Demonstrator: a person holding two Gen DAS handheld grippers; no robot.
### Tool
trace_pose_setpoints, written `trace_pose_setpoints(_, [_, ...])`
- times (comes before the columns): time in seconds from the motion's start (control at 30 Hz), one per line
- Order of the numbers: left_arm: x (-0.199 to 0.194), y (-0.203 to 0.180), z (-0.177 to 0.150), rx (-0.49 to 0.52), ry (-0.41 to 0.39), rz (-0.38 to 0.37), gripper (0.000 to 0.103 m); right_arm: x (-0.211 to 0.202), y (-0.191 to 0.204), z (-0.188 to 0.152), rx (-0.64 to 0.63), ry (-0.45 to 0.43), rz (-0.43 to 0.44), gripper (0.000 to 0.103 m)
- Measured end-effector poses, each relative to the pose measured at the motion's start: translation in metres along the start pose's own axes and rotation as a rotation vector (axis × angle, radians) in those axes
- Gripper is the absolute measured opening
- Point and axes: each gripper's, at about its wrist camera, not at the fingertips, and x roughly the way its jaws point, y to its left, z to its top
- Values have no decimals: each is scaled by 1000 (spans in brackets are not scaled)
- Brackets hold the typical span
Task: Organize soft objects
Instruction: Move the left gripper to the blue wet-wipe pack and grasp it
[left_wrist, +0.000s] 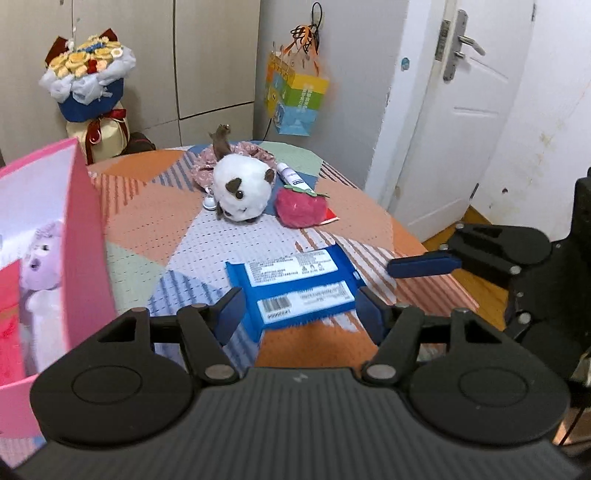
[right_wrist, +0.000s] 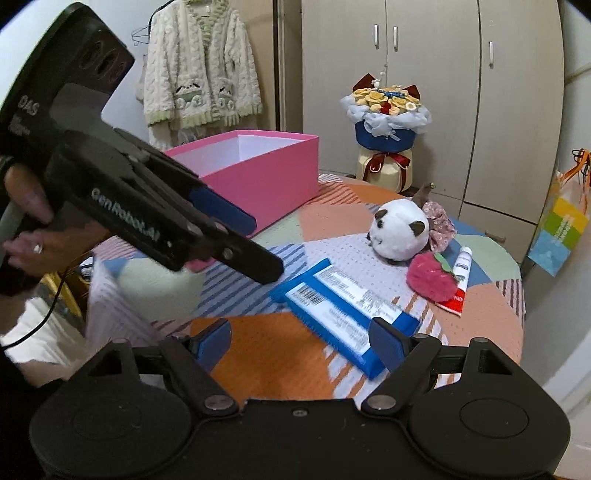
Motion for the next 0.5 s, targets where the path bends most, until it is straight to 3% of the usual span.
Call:
trace_pose_setpoints(0.3, [60,24,-5,-133,16,90,56,44,-19,-9,-7,27,-114,85])
trace_pose_setpoints(0.5, [75,39,-16,-219,-9,83,54,65,-37,-15,107,65,-92,89])
